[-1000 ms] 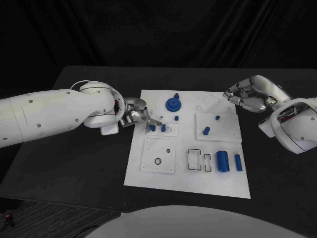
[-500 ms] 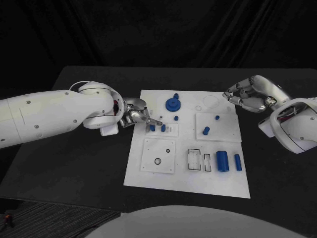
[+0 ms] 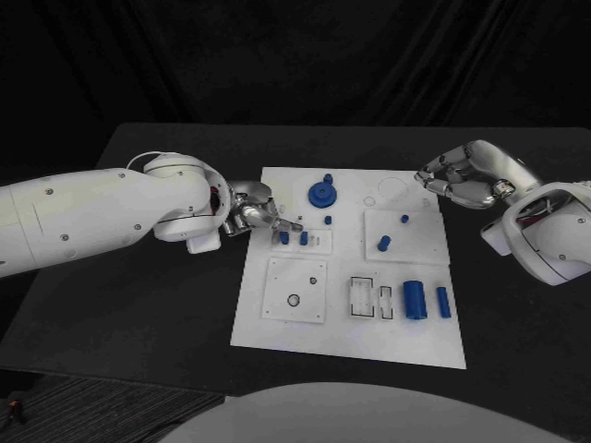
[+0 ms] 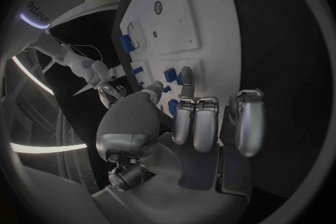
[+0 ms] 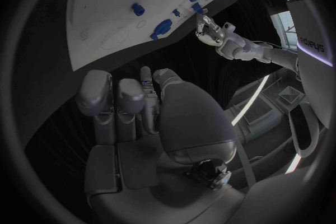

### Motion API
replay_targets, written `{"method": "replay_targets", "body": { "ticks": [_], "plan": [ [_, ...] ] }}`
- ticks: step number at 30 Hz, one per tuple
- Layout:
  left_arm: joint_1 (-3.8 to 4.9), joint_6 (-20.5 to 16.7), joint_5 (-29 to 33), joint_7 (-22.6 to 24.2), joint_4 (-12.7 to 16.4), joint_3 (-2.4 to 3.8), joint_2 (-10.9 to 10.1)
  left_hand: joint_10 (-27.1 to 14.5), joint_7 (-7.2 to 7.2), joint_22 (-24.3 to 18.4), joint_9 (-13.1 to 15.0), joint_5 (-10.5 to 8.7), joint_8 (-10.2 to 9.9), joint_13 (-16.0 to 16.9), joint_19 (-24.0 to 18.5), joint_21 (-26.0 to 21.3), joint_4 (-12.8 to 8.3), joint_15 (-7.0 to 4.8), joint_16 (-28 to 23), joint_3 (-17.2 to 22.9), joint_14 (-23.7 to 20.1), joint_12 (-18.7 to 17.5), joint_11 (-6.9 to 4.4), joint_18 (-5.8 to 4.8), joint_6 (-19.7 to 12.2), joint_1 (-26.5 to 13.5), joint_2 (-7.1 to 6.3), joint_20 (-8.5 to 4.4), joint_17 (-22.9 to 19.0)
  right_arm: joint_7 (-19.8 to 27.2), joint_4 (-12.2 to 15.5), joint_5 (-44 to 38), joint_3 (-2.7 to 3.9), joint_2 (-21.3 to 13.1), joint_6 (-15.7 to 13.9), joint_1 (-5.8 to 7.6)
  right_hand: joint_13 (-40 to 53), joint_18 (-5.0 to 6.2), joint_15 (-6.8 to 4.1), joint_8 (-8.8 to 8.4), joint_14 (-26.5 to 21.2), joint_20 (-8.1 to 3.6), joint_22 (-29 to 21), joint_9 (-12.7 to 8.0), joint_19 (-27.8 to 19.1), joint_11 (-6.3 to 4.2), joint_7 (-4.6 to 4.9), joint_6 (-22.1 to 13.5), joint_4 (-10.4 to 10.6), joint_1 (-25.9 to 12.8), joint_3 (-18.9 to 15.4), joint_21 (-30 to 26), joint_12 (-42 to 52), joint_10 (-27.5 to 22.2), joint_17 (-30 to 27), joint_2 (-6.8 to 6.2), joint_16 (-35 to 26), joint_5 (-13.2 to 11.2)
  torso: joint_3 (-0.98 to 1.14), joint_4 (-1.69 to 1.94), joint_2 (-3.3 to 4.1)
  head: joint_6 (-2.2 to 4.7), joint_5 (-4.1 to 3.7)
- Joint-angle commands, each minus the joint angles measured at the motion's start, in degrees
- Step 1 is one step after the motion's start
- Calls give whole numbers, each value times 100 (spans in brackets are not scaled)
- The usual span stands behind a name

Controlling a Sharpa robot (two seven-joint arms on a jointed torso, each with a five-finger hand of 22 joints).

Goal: Assemble the parts on the task board

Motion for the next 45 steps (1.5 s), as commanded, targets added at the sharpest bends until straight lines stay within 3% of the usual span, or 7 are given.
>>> {"method": "replay_targets", "body": {
  "ticks": [1,8,15,18,20,25,45],
  "plan": [
    [-7,-44,15,89,9,3,-7,600,-4,1290,10,-22,35,1507,243,2,5,14,15,-30,595,15,0,43,-35,5,76,-6,1508,-118,2,-31,4,-1,14,-12,-1340,-50,-36,-2,66,-34,265,6,-1,-42,15,33,-4,61,43,-33,-14,44,-4,17,-25,17,1,0,0,-1,-3],
    [-6,-28,15,88,-5,4,-2,600,-4,1288,26,7,44,1507,242,-2,25,15,15,-34,595,15,1,44,-59,48,156,-6,1508,-116,-2,-31,4,5,19,-12,-1336,-50,-36,-3,64,-35,267,6,-1,-43,15,31,-9,63,56,-33,-12,46,-12,15,-29,19,0,0,-1,-1,1],
    [-6,2,15,90,-15,4,11,600,0,1279,46,151,54,1507,227,-33,41,19,15,-45,595,15,5,51,-104,136,257,-3,1508,-113,-5,-31,4,10,23,-13,-1339,-50,-38,-6,64,-36,271,8,-2,-44,15,27,-26,75,92,-38,-19,47,-14,15,-26,68,0,0,1,-1,2],
    [-6,24,15,91,-15,4,15,600,4,1279,46,301,48,1507,225,-35,29,22,15,-50,595,15,8,51,-134,206,289,0,1508,-112,-6,-31,4,13,25,-13,-1339,-50,-38,-6,64,-36,271,8,-2,-44,15,27,-26,75,92,-38,-19,47,-14,15,-26,68,-1,0,0,-1,3],
    [-5,42,15,92,-15,4,18,600,10,1275,12,561,20,1507,217,-51,-2,27,15,-41,595,15,14,54,-179,321,337,3,1508,-111,-7,-31,4,15,27,-13,-1340,-50,-37,-6,64,-36,272,8,-2,-44,15,27,-30,76,99,-38,-21,47,-16,11,-27,80,0,0,1,-1,-2],
    [-5,63,15,95,-15,4,22,600,13,1273,-45,807,-4,1507,213,-56,-37,31,15,-28,595,15,16,55,-187,435,375,8,1508,-109,-11,-31,4,22,30,-13,-1340,-50,-37,-6,64,-36,272,8,-2,-44,15,27,-30,76,99,-38,-21,47,-16,11,-27,80,2,1,0,-1,-4],
    [7,-30,15,109,23,5,16,600,7,1279,-79,997,-4,1507,223,-38,-57,28,15,-17,595,15,12,51,-169,503,387,7,1508,-109,-19,-31,4,16,34,-41,-1339,-49,-38,-6,64,-37,273,9,-2,-45,14,27,-41,83,117,-42,-22,49,-18,9,-27,103,2,1,0,-1,-6]
  ]
}}
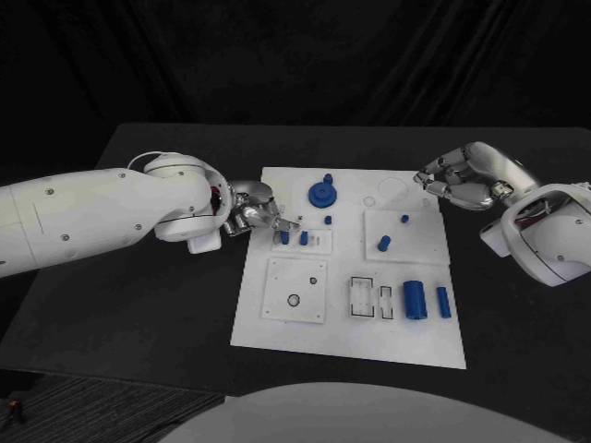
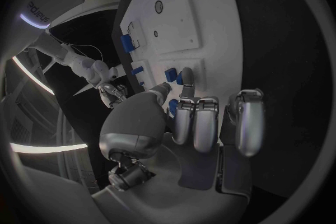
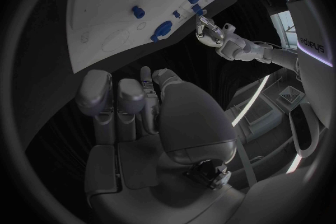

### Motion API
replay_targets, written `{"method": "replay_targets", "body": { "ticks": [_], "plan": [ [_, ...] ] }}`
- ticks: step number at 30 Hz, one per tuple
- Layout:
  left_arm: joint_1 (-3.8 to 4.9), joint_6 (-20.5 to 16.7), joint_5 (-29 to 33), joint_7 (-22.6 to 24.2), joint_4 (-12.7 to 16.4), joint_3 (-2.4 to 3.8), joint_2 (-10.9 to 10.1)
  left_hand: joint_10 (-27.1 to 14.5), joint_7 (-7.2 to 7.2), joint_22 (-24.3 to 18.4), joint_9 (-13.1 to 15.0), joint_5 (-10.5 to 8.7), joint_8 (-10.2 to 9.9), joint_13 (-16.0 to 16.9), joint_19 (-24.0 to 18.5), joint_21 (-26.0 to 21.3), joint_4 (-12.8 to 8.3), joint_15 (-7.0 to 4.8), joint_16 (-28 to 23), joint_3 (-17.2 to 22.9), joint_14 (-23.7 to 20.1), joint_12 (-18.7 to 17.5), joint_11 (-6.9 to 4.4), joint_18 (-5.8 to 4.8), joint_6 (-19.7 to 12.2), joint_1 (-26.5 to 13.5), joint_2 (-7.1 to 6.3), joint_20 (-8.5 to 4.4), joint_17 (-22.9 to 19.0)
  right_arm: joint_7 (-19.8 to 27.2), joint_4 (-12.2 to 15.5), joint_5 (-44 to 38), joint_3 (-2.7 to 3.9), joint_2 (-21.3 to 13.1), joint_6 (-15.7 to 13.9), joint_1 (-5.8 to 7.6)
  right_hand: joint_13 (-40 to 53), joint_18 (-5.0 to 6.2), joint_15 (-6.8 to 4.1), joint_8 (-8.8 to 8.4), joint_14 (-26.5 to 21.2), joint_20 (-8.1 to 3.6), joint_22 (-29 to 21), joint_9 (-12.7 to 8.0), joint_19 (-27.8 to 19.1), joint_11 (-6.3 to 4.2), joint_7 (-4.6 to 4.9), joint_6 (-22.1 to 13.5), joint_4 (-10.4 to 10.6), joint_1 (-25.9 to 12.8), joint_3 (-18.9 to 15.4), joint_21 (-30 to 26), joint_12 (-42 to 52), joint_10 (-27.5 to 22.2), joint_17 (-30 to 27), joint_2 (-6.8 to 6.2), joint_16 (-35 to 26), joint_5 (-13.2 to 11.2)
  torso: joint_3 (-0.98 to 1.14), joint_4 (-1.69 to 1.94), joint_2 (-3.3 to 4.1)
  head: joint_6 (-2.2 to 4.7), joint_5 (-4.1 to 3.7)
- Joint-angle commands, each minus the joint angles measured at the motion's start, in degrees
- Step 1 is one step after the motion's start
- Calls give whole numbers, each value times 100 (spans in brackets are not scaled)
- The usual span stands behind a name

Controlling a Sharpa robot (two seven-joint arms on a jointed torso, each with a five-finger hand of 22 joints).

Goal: Assemble the parts on the task board

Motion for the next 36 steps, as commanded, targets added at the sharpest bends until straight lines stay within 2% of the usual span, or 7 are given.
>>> {"method": "replay_targets", "body": {
  "ticks": [1,5,8,11,14,20,36],
  "plan": [
    [7,-6,14,103,11,4,4,600,1,1278,-19,157,-27,1507,222,-11,-60,26,15,12,595,15,9,52,-25,92,7,6,1509,-98,2,-31,4,-6,12,-15,-1339,-50,-35,-6,75,-37,275,6,-2,-34,14,27,6,63,23,-21,-24,38,-3,-11,-27,19,0,1,0,-1,-8],
    [12,13,14,101,12,4,6,600,-5,1279,-45,412,-30,1507,224,-9,-114,21,15,50,595,15,3,51,-30,174,-8,2,1509,-99,4,-31,4,-7,12,-15,-1339,-50,-35,-6,75,-37,275,6,-2,-34,14,27,6,63,23,-21,-24,38,-3,-11,-27,19,3,1,1,-1,-5],
    [14,33,14,100,8,4,8,600,-25,1278,-74,876,-41,1507,221,-14,-283,7,15,191,595,15,-13,53,-59,364,-35,-10,1509,-98,3,-31,4,-7,12,-15,-1339,-50,-35,-6,75,-37,275,6,-2,-34,14,27,6,63,23,-21,-24,38,-3,-11,-27,19,0,0,0,-1,-8],
    [15,59,14,98,5,4,7,600,-33,1275,-93,951,-49,1507,216,-23,-430,0,15,375,595,15,-22,55,-82,497,-42,-18,1509,-99,2,-31,4,-6,15,-15,-1339,-50,-35,-6,75,-37,275,6,-2,-34,14,27,6,63,23,-21,-24,38,-3,-11,-27,19,0,1,1,-1,-9],
    [15,77,14,97,3,4,2,600,-34,1275,-118,1102,-50,1507,217,-22,-736,-9,15,826,595,15,-27,54,-116,655,-140,-29,1509,-98,0,-31,4,-5,15,-16,-1339,-50,-35,-6,75,-37,275,6,-2,-34,14,27,6,63,23,-21,-24,38,-3,-11,-27,19,0,0,0,-1,-7],
    [16,116,14,94,-4,4,5,600,-26,1274,-111,1066,-10,1507,214,-26,-1039,0,15,1442,595,15,-19,55,-130,538,-340,-25,1509,-97,-2,-31,4,-3,13,-16,-1347,-48,-35,-6,73,-37,274,7,-4,-33,16,27,-3,65,36,-31,-33,37,-21,-17,-38,27,2,2,2,-1,-11],
    [16,211,15,82,-43,4,39,600,-21,1271,-94,813,27,1507,210,-35,-1188,0,15,1696,595,15,-19,57,-134,420,-407,-20,1509,-92,-12,-31,4,9,7,-24,-1346,-48,-35,-7,73,-37,274,8,-4,-33,17,26,-7,67,42,-32,-33,37,-18,-20,-35,30,0,-1,1,-1,-3]
  ]
}}
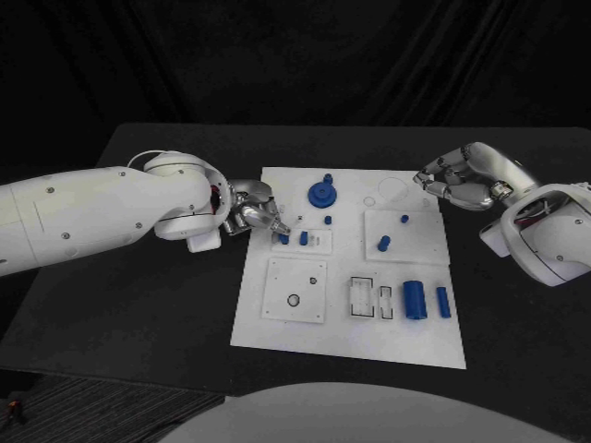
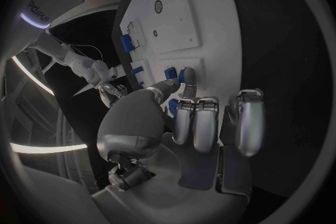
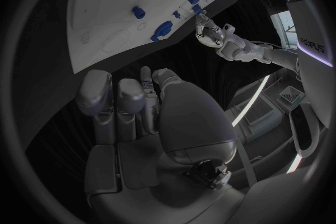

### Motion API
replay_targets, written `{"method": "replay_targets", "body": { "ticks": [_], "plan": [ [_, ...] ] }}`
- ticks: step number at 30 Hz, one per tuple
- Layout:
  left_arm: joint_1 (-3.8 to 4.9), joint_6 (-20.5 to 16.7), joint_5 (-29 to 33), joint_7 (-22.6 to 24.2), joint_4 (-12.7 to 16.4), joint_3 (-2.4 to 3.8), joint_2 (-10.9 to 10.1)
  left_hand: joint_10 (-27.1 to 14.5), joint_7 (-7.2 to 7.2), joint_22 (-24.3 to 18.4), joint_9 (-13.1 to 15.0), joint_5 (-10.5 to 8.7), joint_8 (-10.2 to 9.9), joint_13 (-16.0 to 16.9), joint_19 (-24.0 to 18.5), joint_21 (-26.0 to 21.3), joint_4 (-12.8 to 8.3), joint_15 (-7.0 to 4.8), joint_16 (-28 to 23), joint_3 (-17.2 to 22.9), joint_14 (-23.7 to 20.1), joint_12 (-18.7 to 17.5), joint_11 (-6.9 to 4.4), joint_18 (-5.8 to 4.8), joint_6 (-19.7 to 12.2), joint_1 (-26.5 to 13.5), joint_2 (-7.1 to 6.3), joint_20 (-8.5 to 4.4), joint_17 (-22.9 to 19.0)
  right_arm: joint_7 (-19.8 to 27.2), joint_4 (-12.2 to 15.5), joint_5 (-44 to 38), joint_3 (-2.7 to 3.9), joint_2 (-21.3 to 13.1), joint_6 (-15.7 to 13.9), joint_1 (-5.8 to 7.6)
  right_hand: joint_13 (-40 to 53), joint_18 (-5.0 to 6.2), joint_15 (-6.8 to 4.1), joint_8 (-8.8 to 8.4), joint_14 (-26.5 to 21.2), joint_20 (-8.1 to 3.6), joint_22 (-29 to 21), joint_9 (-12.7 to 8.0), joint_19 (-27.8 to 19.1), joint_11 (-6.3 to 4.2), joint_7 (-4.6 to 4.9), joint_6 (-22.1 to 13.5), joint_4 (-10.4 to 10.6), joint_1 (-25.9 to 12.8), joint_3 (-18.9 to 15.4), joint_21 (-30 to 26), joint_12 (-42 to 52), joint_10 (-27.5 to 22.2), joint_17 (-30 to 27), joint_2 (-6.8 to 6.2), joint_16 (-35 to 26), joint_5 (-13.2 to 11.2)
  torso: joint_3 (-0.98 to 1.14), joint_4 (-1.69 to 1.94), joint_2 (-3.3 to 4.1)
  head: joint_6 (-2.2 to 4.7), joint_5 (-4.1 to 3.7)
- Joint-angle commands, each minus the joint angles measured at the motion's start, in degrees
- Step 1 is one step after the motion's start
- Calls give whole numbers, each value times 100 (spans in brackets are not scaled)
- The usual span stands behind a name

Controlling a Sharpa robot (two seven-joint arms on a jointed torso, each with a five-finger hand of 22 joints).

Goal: Assemble the parts on the task board

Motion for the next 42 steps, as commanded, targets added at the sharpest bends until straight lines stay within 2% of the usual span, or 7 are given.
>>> {"method": "replay_targets", "body": {
  "ticks": [1,7,13,31,38,42],
  "plan": [
    [3,143,14,79,5,-4,17,600,-7,1270,1,-43,25,1507,208,-39,15,1,15,44,596,15,-17,57,-24,-58,-23,-20,1509,-92,-2,-31,4,2,2,-19,-1346,-47,-37,-7,60,-37,271,5,-4,-43,16,26,-7,39,43,-32,-32,48,-2,0,-35,30,1,-1,1,-1,2],
    [3,122,15,80,22,-4,22,600,-6,1270,-16,-48,7,1507,208,-39,-31,3,15,98,596,15,-15,57,-46,-43,-21,-18,1509,-98,-3,-31,4,2,5,-27,-1346,-47,-37,-7,60,-37,271,5,-4,-43,16,26,-7,39,43,-32,-32,48,-2,0,-35,30,3,0,-1,-1,3],
    [3,74,14,83,44,-4,27,600,-6,1276,-22,41,17,1507,220,-18,-172,0,15,207,596,15,-18,53,-28,50,-41,-20,1509,-96,-2,-31,4,-1,3,-32,-1350,-47,-37,-6,60,-37,270,6,-5,-43,16,27,-12,41,50,-38,-37,47,-5,-1,-37,33,0,0,-1,-1,-1],
    [6,17,-229,77,72,-4,11,600,-9,1281,-19,48,33,1507,229,-2,-210,-4,15,237,596,15,-23,49,1,83,-39,-23,1509,-95,6,-31,4,-16,-20,-35,-1348,-47,-37,-5,59,-37,272,7,-5,-43,15,29,-14,42,54,-34,-36,47,-7,-2,-38,35,0,0,0,-1,5],
    [58,62,-279,68,94,-4,16,600,-10,1280,-18,58,37,1507,228,-7,-231,-7,15,252,596,15,-25,50,6,101,-41,-24,1509,-112,11,-31,4,-21,-35,-34,-1352,-46,-37,-2,59,-38,271,8,-5,-44,14,34,-19,44,61,-39,-40,47,-7,-4,-37,39,4,3,-7,-1,-18],
    [96,115,-287,62,82,-3,32,600,-7,1278,-19,71,37,1507,225,-12,-230,-7,15,259,596,15,-25,52,9,100,-34,-25,1509,-122,10,-31,4,-27,-35,-34,-1352,-46,-37,-2,59,-38,271,8,-5,-44,14,34,-19,44,61,-39,-40,47,-7,-4,-37,39,17,-1,-17,-1,-22]
  ]
}}
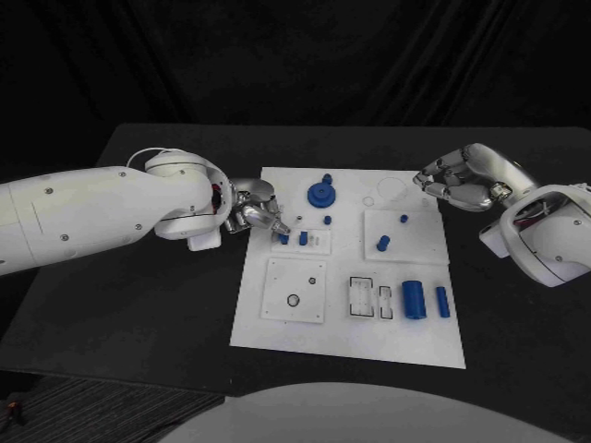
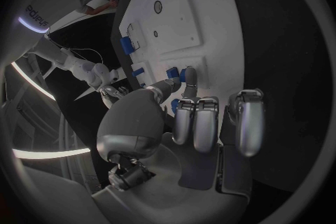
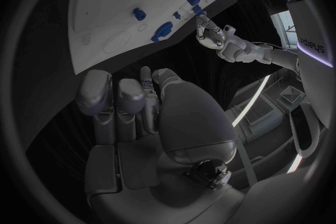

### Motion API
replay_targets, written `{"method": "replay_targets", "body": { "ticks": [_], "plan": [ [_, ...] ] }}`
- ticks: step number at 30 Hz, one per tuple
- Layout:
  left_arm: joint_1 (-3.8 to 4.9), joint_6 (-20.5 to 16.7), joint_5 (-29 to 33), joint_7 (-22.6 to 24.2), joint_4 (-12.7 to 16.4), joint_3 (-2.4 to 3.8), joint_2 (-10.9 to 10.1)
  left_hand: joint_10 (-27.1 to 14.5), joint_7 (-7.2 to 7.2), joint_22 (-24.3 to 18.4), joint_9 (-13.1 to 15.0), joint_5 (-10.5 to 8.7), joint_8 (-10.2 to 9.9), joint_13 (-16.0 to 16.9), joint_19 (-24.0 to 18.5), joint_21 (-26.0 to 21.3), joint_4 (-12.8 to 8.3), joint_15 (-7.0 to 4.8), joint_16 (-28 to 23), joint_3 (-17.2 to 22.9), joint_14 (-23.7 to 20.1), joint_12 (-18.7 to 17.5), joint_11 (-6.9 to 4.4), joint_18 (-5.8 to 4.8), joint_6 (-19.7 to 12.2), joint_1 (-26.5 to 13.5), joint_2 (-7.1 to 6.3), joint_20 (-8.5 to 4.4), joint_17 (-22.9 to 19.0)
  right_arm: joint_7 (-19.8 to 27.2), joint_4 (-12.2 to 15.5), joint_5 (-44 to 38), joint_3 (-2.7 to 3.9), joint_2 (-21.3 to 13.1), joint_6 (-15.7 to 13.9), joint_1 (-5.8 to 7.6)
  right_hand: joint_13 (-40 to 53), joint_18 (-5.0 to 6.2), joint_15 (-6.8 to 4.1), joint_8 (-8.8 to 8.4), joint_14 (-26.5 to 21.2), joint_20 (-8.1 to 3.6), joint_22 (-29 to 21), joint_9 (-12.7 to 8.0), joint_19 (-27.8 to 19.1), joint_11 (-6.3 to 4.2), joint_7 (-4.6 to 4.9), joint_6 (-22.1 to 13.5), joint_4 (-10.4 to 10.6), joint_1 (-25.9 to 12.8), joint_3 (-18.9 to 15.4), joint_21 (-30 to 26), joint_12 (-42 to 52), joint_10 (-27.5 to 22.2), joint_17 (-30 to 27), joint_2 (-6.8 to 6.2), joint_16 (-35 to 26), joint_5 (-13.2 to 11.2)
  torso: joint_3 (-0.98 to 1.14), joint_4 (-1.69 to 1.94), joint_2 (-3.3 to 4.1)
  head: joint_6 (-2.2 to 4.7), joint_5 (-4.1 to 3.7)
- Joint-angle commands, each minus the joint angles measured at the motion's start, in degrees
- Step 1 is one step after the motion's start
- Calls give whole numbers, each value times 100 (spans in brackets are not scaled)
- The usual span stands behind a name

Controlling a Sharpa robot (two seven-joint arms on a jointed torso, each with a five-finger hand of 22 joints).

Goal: Assemble the parts on the task board

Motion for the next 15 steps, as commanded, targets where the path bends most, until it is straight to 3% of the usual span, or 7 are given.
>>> {"method": "replay_targets", "body": {
  "ticks": [1,15],
  "plan": [
    [40,124,-79,64,2,4,20,600,-32,1278,4,53,28,1507,225,-13,-77,-8,15,63,595,15,-24,52,-2,46,-2,-25,1509,-118,9,-31,4,-12,-33,-13,-1352,-46,-35,-2,71,-38,274,5,-5,-33,14,35,-2,56,45,-39,-18,36,-8,9,-37,39,14,-4,-12,-1,5],
    [89,208,-84,50,33,4,14,600,-27,1274,0,80,26,1507,219,-25,-65,-7,15,75,595,15,-20,55,-3,32,13,-26,1509,-132,-6,-31,4,3,-14,-13,-1352,-46,-35,-2,71,-38,274,5,-5,-33,14,35,-2,56,45,-39,-18,36,-8,9,-37,39,-1,7,2,-1,9]
  ]
}}
